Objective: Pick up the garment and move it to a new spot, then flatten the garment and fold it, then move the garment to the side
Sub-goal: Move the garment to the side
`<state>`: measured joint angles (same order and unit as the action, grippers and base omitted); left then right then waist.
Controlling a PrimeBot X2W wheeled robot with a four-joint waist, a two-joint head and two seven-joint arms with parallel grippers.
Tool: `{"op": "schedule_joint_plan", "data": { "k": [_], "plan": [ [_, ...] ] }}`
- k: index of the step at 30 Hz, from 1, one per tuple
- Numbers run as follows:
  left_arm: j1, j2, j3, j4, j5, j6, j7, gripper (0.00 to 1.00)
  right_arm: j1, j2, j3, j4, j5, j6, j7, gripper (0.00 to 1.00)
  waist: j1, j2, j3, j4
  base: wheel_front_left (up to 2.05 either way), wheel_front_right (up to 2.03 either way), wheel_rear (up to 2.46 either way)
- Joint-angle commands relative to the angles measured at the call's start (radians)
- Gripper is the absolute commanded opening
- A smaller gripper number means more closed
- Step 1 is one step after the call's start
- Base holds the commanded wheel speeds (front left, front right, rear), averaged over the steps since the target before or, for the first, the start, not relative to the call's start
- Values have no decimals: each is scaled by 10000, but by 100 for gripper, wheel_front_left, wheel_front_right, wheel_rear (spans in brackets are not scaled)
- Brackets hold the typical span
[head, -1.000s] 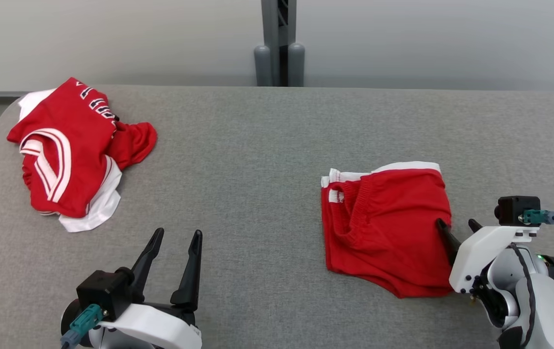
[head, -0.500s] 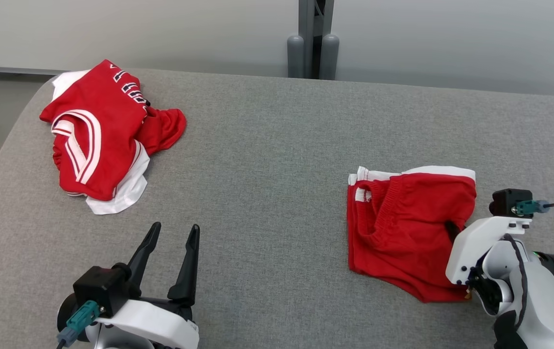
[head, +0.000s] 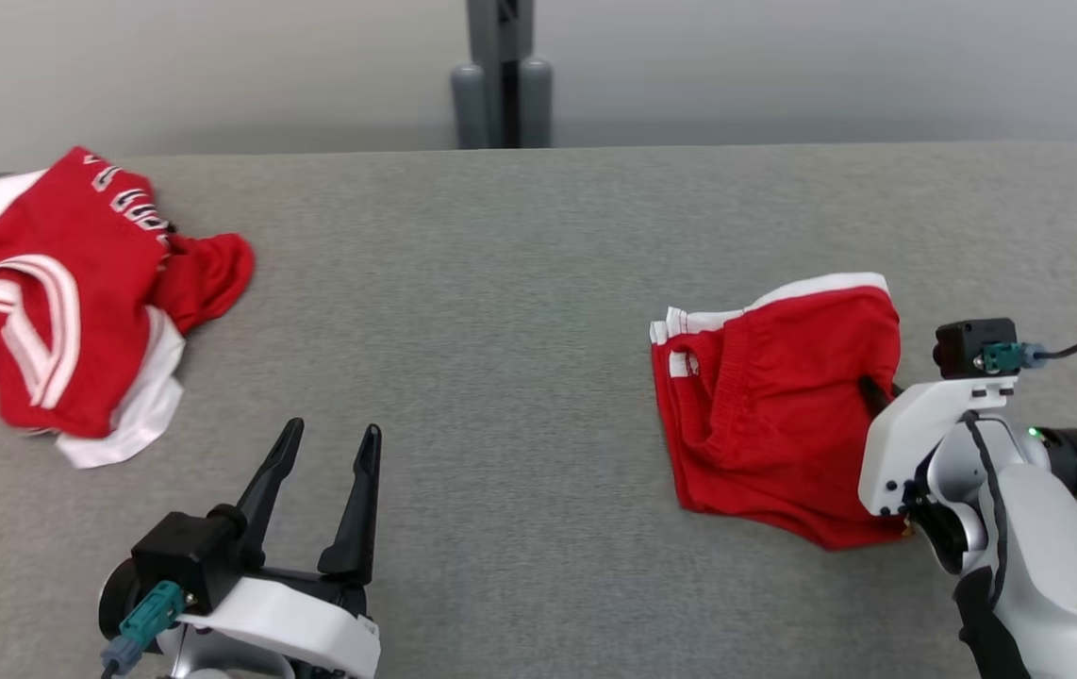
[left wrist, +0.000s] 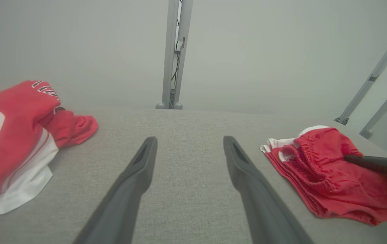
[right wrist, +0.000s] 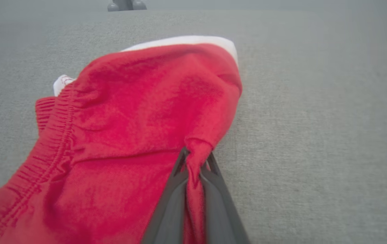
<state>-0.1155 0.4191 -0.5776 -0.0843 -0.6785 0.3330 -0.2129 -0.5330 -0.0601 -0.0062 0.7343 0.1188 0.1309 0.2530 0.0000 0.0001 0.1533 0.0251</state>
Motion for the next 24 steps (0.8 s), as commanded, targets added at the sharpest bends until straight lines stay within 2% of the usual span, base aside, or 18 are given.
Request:
{"op": "schedule_joint_plan", "data": {
  "k": [1, 7, 12, 18, 24],
  "plan": [
    [-218, 26, 45, -44, 35, 11, -42, 100, -136, -95, 13, -51, -33, -3, -92, 0, 0, -1, 157, -550, 0, 0, 0],
    [-487, 94, 88, -143, 168, 41, -16, 100, -546, -190, 221, -271, -102, -3, -40, 0, 0, -1, 429, -1762, 0, 0, 0],
    [-822, 181, 13, -156, 360, 46, 113, 100, -886, -274, 310, -339, -83, -3, -36, 0, 0, -1, 726, -2453, 0, 0, 0],
    [-1197, 222, -12, -184, 484, 64, 236, 100, -1255, -296, 350, -286, -3, -3, -210, 0, 0, -1, 1080, -2734, 0, 0, 0],
    [-1409, 290, -28, -199, 536, 30, 331, 100, -1783, -429, 131, 66, -431, -3, -592, 0, 0, -1, 1310, -2601, 0, 0, 0]
  ]
}}
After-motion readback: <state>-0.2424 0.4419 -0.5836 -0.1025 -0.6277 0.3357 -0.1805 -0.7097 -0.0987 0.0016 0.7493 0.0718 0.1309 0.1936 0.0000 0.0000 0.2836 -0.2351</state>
